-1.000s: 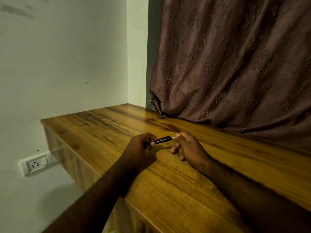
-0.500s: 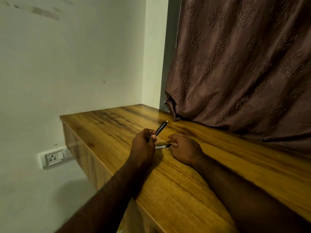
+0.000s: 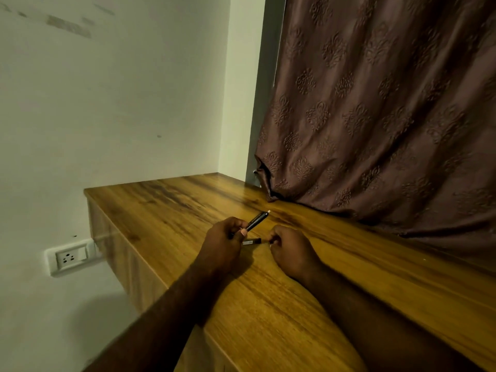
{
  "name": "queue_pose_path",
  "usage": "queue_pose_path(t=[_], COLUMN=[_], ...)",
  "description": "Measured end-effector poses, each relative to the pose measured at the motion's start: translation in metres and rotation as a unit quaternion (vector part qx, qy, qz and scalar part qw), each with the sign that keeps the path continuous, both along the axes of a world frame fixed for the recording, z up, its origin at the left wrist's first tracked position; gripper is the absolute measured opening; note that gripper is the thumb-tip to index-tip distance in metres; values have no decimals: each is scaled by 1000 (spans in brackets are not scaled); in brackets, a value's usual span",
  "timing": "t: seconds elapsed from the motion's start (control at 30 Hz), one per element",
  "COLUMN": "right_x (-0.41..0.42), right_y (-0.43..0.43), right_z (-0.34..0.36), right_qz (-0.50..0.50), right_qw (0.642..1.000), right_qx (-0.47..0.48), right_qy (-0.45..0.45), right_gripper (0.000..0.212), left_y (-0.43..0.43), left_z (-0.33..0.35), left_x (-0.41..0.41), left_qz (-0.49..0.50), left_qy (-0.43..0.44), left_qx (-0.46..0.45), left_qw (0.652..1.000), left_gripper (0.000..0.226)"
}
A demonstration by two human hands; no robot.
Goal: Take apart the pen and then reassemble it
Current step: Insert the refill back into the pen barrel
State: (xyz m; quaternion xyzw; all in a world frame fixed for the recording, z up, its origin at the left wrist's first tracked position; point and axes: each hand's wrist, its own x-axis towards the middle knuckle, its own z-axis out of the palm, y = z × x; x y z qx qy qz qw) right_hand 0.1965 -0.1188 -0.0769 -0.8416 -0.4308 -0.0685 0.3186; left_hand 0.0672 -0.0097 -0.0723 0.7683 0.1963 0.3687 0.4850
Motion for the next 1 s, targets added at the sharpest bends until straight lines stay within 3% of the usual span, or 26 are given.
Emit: queue_pose_path(t=[0.13,0.27,0.37,1.0], right_x=[-10,-12,-12,-11], right_y=[-32,-65,-68,-58], right_z=[2,8,15,10], right_qz=[49,57,61,87], right_qw=[982,917,883,885], right_qx=[123,283,335,332], right_qy=[131,274,323,316], right_gripper=[23,12,12,11], left_y=[-5,-4,-1,-3], left_z=[-2,-5,-3,-5], left_x=[2,4,2,4], left_qz=[-75,-100,-102,-111], left_qy=[21,29,16,35], left_qx=[-18,-24,-19,17], left_qw=[997,994,994,993], left_gripper=[25,25,26,28])
